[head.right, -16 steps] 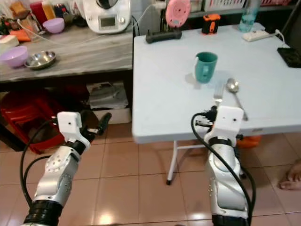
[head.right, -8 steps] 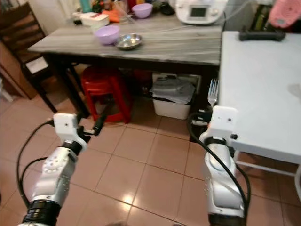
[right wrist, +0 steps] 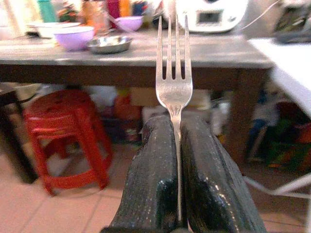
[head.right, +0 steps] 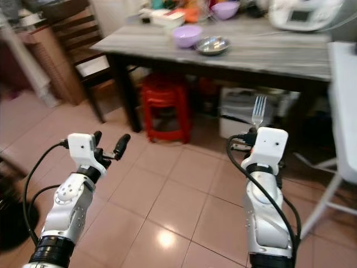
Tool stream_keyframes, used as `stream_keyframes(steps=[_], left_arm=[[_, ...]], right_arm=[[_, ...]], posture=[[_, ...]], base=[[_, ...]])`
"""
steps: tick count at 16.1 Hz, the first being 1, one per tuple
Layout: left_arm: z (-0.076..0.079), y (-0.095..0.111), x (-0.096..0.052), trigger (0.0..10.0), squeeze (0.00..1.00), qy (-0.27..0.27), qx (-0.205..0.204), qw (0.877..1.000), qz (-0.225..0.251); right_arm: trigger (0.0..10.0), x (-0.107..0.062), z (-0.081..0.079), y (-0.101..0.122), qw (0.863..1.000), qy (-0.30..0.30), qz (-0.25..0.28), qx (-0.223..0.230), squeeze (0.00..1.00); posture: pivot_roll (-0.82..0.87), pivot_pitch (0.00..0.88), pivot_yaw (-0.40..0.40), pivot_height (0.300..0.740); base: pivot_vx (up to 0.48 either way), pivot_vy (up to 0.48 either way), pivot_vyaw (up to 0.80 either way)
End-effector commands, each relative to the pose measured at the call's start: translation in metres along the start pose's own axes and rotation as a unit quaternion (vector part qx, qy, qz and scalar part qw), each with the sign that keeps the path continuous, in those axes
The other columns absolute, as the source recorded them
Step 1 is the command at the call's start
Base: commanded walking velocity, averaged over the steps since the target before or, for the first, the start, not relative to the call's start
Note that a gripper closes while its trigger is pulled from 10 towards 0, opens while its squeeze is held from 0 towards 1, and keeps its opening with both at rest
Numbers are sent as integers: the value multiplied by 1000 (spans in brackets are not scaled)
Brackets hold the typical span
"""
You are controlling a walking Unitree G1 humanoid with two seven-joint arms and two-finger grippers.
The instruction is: Setting the table
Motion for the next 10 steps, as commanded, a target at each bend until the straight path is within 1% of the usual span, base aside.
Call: stream_keyframes(steps=[1, 2, 4, 10], left_arm=[[-7, 1, -3, 10000, 0, -3, 6, 1000, 4], [-6, 3, -5, 10000, 0, -7, 6, 1000, 10], [-6, 4, -5, 10000, 0, -9, 4, 1000, 15], [-5, 5, -5, 10000, 0, -12, -4, 1000, 16]], right_arm=[[10000, 0, -8, 3, 1000, 10, 7, 8, 0], [10000, -1, -8, 3, 1000, 10, 8, 8, 0], [10000, -2, -8, 3, 1000, 9, 8, 8, 0], [10000, -2, -7, 3, 1000, 10, 9, 6, 0]], posture=[[-136, 50, 81, 740], [-138, 54, 84, 740], [-138, 54, 84, 740], [-139, 57, 84, 740]], base=[[0, 0, -800], [0, 0, -681], [309, 0, -488], [358, 0, 0]])
Point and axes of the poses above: a point about 5 cm out from each wrist's last joint towards the gripper, its own x axis pointing out of the wrist towards the gripper, its own y axis along the axis of the wrist's last joint, z = x × y, the point moved 3 cm from there along x, pointing out of the wrist towards the gripper, and after that the axes turned 12 degrees about x, right-handed, at the moved point
